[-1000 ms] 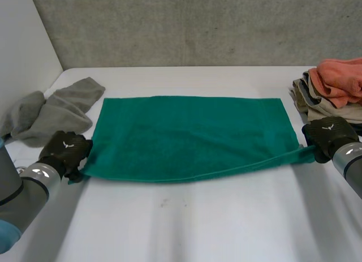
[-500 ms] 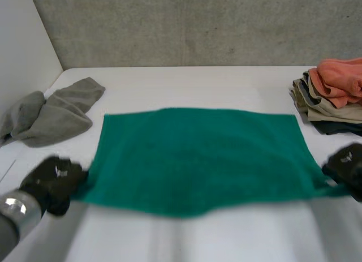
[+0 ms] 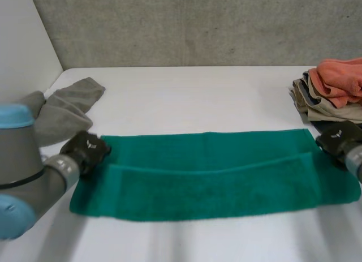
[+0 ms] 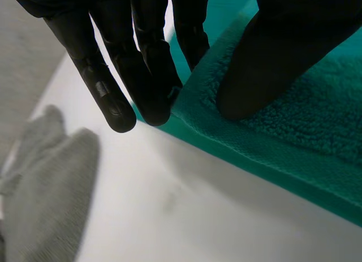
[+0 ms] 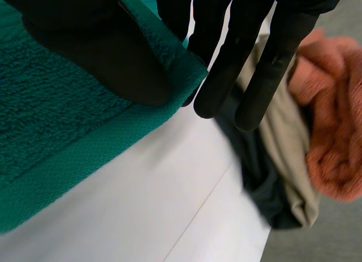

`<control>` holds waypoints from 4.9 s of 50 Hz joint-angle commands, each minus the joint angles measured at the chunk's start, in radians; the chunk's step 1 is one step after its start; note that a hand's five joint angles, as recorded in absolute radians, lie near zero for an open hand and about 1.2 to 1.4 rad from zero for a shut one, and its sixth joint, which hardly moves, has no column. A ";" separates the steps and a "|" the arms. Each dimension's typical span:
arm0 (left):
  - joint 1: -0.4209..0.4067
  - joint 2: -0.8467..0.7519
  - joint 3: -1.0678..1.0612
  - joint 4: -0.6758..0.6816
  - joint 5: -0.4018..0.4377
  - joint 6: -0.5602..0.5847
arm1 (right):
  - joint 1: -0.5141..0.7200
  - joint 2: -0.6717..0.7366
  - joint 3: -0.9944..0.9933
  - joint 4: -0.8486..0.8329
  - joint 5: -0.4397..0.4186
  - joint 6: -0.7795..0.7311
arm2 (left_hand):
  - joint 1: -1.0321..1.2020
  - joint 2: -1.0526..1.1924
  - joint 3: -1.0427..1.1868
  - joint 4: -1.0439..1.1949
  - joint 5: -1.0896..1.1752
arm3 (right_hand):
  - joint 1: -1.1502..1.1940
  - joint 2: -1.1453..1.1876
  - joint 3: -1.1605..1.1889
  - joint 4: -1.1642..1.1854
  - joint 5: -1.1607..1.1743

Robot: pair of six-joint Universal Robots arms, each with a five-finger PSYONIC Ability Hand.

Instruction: Fold the laundry.

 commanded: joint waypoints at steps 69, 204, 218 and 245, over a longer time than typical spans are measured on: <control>-0.211 0.105 -0.088 0.300 -0.117 -0.329 | -0.253 0.005 0.094 -0.265 0.019 0.156 | -0.986 -1.024 -1.021 -1.025 -0.976 | 0.259 0.212 0.198 0.192 0.182; -0.557 -0.120 0.325 0.261 -0.122 -0.629 | 0.343 -0.237 0.064 -0.009 -0.070 0.895 | -0.921 -0.959 -0.956 -0.960 -0.910 | -0.963 -1.010 -1.024 -1.030 -1.039; -0.579 -0.318 0.455 -0.025 -0.343 -0.619 | 0.334 0.019 -0.036 0.050 -0.144 0.873 | -0.888 -0.927 -0.924 -0.928 -0.878 | -0.900 -0.947 -0.961 -0.967 -0.976; -0.576 -0.095 0.367 -0.019 -0.415 -0.431 | 0.438 -0.002 -0.116 0.004 0.036 0.669 | -0.947 -0.985 -0.982 -0.986 -0.937 | -0.750 -0.797 -0.811 -0.817 -0.827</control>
